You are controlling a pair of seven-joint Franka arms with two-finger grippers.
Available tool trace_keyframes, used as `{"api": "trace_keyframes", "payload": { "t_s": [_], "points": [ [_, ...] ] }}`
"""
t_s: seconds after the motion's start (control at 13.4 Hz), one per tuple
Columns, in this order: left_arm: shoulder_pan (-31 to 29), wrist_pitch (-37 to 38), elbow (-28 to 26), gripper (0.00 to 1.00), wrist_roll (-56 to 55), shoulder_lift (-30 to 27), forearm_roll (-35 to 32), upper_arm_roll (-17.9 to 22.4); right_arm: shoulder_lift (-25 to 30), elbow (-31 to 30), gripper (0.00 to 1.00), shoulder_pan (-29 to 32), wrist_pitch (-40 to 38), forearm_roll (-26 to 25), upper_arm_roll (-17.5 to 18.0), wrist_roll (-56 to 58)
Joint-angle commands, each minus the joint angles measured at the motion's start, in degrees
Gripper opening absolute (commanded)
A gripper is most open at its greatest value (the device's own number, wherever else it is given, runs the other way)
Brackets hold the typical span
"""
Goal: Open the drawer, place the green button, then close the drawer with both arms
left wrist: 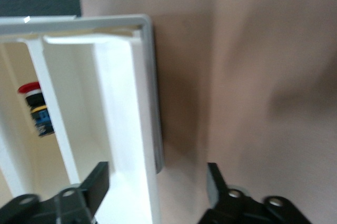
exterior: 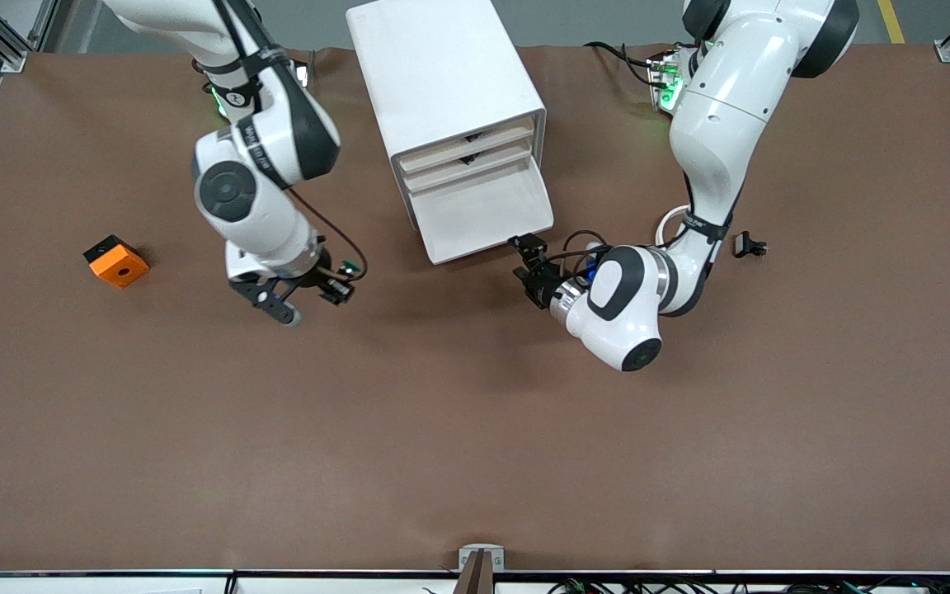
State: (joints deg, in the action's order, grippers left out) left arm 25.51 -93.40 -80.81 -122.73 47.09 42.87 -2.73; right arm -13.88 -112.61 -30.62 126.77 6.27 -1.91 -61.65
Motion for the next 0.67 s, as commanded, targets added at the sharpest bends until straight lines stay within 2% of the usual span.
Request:
{"api": "trace_keyframes", "payload": {
  "t_s": [0.0, 0.37, 0.6],
  "points": [
    [0.5, 0.7, 5.6, 1.0, -0.6, -1.3, -11.2, -0.8, 1.1, -1.4, 0.0, -5.7, 0.9, 0.9, -0.7, -9.5],
    [0.2, 0.8, 5.8, 1.0, 0.1, -13.5, -27.0, -0.2, 0.9, -1.2, 0.0, -15.6, 1.3, 0.1, -0.8, -27.0],
    [-0.4, 4.2, 5.8, 1.0, 6.0, -18.3, -34.5, -0.3, -0.2, -1.1, 0.0, -21.3, 3.0, -0.3, -1.0, -35.7]
  ]
}}
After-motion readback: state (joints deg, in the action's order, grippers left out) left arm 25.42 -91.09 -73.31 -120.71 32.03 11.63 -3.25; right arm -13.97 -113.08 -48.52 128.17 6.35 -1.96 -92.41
